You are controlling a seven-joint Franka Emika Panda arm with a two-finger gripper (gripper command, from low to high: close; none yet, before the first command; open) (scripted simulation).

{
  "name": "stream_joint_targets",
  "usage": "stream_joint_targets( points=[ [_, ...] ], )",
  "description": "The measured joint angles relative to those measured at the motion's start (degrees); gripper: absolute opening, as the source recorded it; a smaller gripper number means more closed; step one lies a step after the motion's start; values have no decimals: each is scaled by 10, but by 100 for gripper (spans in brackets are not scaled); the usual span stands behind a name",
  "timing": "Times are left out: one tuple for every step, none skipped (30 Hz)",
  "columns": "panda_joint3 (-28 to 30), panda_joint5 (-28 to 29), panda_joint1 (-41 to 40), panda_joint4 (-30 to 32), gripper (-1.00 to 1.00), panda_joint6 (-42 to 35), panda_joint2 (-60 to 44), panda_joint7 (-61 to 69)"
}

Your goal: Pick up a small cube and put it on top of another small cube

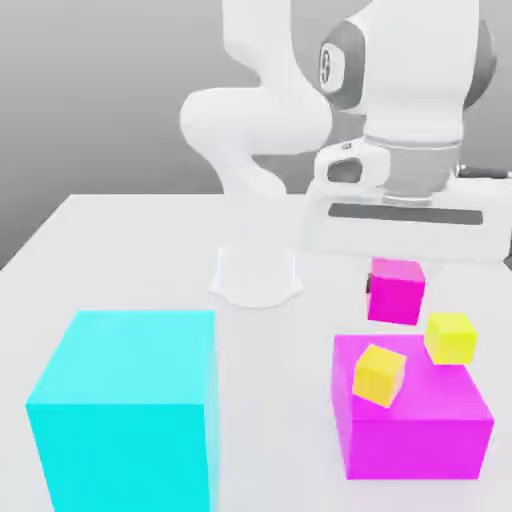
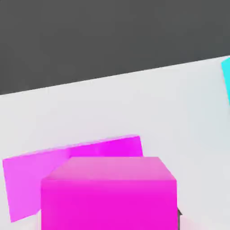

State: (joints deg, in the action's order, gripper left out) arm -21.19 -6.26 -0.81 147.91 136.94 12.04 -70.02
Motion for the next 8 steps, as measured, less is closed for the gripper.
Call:
stream_joint_targets(
  points=[
    [-3, 5, -2, 7, -100, 21, -17, -4],
    [-5, 12, -3, 13, -100, 44, -35, -10],
    [-7, 20, -4, 20, 100, 67, -53, -16],
    [-7, 20, -4, 20, 100, 67, -53, -16],
    [-7, 20, -4, 20, 100, 67, -53, -16],
    [-7, 20, -4, 20, 100, 67, -53, -16],
    [-7, 20, -4, 20, 100, 67, -53, -16],
    [-7, 20, -4, 20, 100, 67, -53, -16]
  ],
)
